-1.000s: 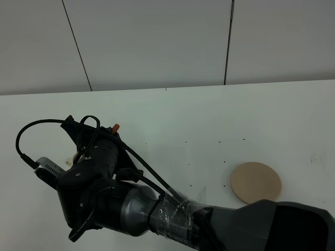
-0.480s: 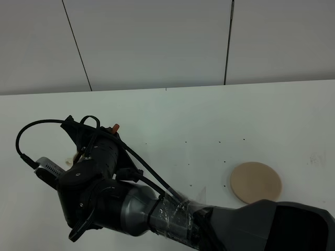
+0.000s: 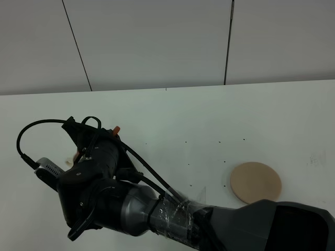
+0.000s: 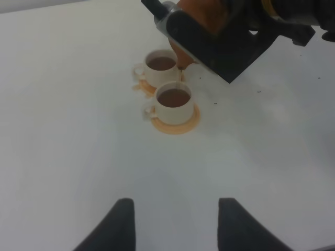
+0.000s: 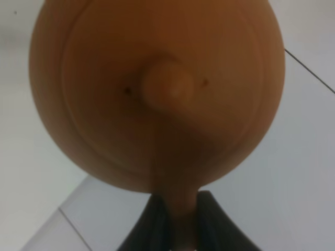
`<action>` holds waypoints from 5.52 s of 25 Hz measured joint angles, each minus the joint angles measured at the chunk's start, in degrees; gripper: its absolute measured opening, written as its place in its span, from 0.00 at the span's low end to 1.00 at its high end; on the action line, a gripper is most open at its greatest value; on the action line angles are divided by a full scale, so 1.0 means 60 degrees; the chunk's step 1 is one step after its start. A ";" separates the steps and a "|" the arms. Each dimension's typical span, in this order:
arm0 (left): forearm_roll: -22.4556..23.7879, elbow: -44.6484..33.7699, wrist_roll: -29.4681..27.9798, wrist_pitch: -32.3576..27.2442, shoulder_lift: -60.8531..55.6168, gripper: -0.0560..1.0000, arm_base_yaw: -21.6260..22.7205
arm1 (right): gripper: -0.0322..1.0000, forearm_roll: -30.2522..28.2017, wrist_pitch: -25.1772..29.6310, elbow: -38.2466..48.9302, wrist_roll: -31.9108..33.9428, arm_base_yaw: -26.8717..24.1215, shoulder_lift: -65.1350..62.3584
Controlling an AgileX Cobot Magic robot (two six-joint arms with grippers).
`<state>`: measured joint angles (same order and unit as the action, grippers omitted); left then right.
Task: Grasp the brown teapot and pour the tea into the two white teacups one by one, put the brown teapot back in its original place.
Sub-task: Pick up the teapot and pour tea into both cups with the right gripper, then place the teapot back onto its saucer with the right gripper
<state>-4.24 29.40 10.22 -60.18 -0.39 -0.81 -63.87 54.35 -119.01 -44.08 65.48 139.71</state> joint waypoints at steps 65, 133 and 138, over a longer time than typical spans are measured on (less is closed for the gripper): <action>0.0000 0.0000 -0.0009 0.0000 0.0000 0.46 0.0000 | 0.12 0.9423 0.1712 -0.0846 -0.0914 -0.1716 -0.0370; 0.0000 0.0000 -0.0006 0.0000 0.0000 0.46 0.0000 | 0.12 1.0714 -0.2068 0.9346 0.6073 -0.6750 -0.5665; 0.0000 0.0000 -0.0006 0.0000 0.0000 0.46 0.0000 | 0.12 1.0646 -0.2246 0.9346 0.6106 -0.6750 -0.5665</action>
<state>-4.24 29.40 10.18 -60.18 -0.39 -0.81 0.00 40.87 -62.94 -7.44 24.98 105.72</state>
